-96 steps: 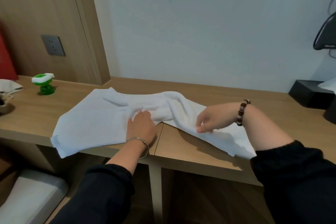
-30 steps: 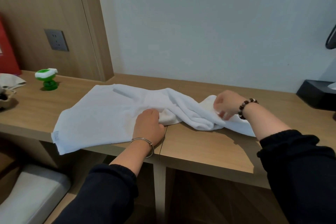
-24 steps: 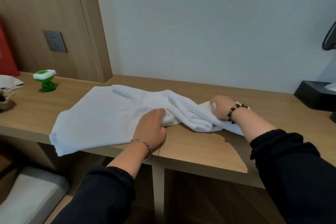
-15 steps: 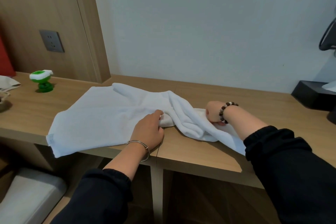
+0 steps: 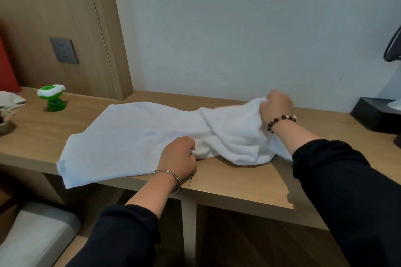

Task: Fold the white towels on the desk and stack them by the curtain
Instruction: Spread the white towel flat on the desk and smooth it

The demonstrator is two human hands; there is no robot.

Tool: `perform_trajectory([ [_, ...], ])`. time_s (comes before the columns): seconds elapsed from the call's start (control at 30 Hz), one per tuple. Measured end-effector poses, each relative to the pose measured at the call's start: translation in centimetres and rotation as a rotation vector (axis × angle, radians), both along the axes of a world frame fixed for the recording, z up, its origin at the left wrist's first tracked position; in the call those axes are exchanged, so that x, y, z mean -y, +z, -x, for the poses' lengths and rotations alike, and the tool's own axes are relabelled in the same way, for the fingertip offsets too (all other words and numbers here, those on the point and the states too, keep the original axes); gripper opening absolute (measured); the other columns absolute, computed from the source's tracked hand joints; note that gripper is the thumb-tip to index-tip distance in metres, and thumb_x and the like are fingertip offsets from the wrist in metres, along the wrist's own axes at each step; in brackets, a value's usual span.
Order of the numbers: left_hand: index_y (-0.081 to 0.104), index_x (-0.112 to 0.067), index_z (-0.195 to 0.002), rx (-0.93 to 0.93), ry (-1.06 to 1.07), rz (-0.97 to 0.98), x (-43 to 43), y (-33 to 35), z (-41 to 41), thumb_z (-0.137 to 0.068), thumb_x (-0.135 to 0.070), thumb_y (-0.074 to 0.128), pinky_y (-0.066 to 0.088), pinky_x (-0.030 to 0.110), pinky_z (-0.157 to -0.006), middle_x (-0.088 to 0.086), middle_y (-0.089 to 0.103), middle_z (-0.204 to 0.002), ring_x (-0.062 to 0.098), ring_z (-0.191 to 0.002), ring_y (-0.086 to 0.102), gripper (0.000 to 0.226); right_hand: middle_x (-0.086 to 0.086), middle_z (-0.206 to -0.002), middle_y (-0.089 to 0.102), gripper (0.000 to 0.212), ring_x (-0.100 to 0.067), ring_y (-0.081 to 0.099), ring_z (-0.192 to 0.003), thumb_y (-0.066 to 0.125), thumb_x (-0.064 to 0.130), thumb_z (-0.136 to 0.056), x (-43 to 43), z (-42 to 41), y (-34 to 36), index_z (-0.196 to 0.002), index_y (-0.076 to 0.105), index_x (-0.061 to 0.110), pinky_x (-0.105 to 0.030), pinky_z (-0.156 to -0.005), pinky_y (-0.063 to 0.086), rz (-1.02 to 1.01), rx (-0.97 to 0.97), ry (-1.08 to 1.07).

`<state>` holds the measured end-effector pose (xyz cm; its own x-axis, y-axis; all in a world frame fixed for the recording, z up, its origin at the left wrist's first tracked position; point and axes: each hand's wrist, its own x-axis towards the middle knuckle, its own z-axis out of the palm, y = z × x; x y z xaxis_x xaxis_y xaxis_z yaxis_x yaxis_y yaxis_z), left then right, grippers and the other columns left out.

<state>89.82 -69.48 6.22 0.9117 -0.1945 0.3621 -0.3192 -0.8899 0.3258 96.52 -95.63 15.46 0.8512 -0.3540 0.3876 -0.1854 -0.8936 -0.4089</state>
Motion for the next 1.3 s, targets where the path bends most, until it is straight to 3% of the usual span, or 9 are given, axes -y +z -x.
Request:
perform_trajectory([
  [0.1,0.055,-0.013,-0.082,0.007,0.044,0.020,0.1,0.1,0.0,-0.082,-0.007,0.047,0.031,0.025,-0.062,0.001,0.054,-0.084,0.016,-0.076,0.045,0.010,-0.019,-0.141,0.044,0.058,-0.031,0.053,-0.113,0.040,0.003,-0.093,0.1,-0.9,0.5,-0.147,0.020,0.009,-0.037,-0.086,0.043,-0.333,0.029,0.036],
  [0.2,0.057,-0.012,-0.084,0.011,0.075,0.046,0.2,0.2,0.0,-0.083,-0.006,0.046,0.032,0.023,-0.064,0.002,0.056,-0.086,0.015,-0.076,0.045,0.013,-0.010,-0.156,0.021,0.062,-0.027,0.025,-0.140,0.043,0.006,-0.093,-2.0,0.4,-0.9,-0.149,0.019,0.011,-0.041,-0.113,0.026,-0.110,-0.047,0.200],
  [0.3,0.056,-0.013,-0.082,0.024,0.090,0.054,0.2,0.1,0.0,-0.083,-0.005,0.045,0.030,0.022,-0.064,0.002,0.057,-0.085,0.015,-0.075,0.044,0.014,-0.009,-0.122,0.053,0.031,-0.028,0.050,-0.110,0.046,0.006,-0.089,-3.2,3.0,-2.8,-0.118,0.055,0.009,-0.034,-0.087,0.041,0.140,0.077,0.283],
  [0.43,0.055,-0.011,-0.080,0.034,0.139,0.017,0.2,0.4,0.1,-0.084,-0.007,0.045,0.030,0.026,-0.064,0.004,0.056,-0.082,0.020,-0.075,0.048,0.012,0.002,-0.064,0.047,0.007,-0.017,0.046,-0.056,0.040,0.012,-0.092,-2.4,6.3,-4.6,-0.089,0.044,0.018,-0.026,-0.048,0.030,0.305,-0.105,0.094],
  [0.57,0.059,-0.009,-0.089,0.205,-0.061,0.007,0.6,0.5,0.6,-0.081,-0.015,0.052,0.039,0.032,-0.073,0.006,0.061,-0.089,0.026,-0.084,0.054,0.013,0.001,-0.078,0.058,0.015,-0.020,0.056,-0.075,0.045,0.011,-0.089,-0.5,8.0,-6.1,-0.079,0.052,0.019,-0.029,-0.062,0.045,0.235,-0.239,0.195],
  [0.7,0.044,-0.023,-0.138,-0.008,-0.246,0.000,0.7,0.1,0.6,-0.090,-0.030,0.052,0.037,0.027,-0.096,-0.003,0.055,-0.133,0.017,-0.118,0.050,0.049,0.002,-0.122,0.058,0.038,-0.020,0.054,-0.113,0.052,0.005,-0.087,0.9,8.2,-6.7,-0.122,0.057,0.019,-0.035,-0.098,0.046,0.019,-0.229,0.420],
  [0.87,0.036,-0.031,-0.143,-0.084,-0.182,-0.033,0.7,0.0,0.1,-0.089,-0.040,0.052,0.035,0.028,-0.103,-0.006,0.050,-0.139,0.014,-0.125,0.045,0.056,0.000,-0.093,0.060,0.016,-0.027,0.052,-0.098,0.054,0.013,-0.090,1.8,6.5,-6.5,-0.076,0.055,0.021,-0.035,-0.082,0.043,0.146,-0.238,0.433],
  [1.0,0.037,-0.031,-0.143,-0.103,-0.152,-0.028,0.6,-0.1,0.0,-0.089,-0.040,0.053,0.036,0.029,-0.102,-0.005,0.051,-0.137,0.016,-0.124,0.047,0.057,-0.002,-0.097,0.062,0.019,-0.022,0.056,-0.093,0.043,0.014,-0.098,1.7,6.0,-6.5,-0.097,0.062,0.016,-0.030,-0.076,0.042,-0.067,-0.191,0.400],
  [1.3,0.058,-0.008,-0.108,0.172,-0.084,0.105,0.3,0.5,0.7,-0.075,0.005,0.057,0.047,0.037,-0.074,0.009,0.064,-0.106,0.034,-0.090,0.060,0.035,0.003,-0.060,0.050,0.039,-0.013,0.048,-0.057,0.059,0.051,-0.083,2.7,7.7,-3.1,-0.060,0.044,0.023,-0.027,-0.048,0.025,0.069,-0.070,0.255],
])
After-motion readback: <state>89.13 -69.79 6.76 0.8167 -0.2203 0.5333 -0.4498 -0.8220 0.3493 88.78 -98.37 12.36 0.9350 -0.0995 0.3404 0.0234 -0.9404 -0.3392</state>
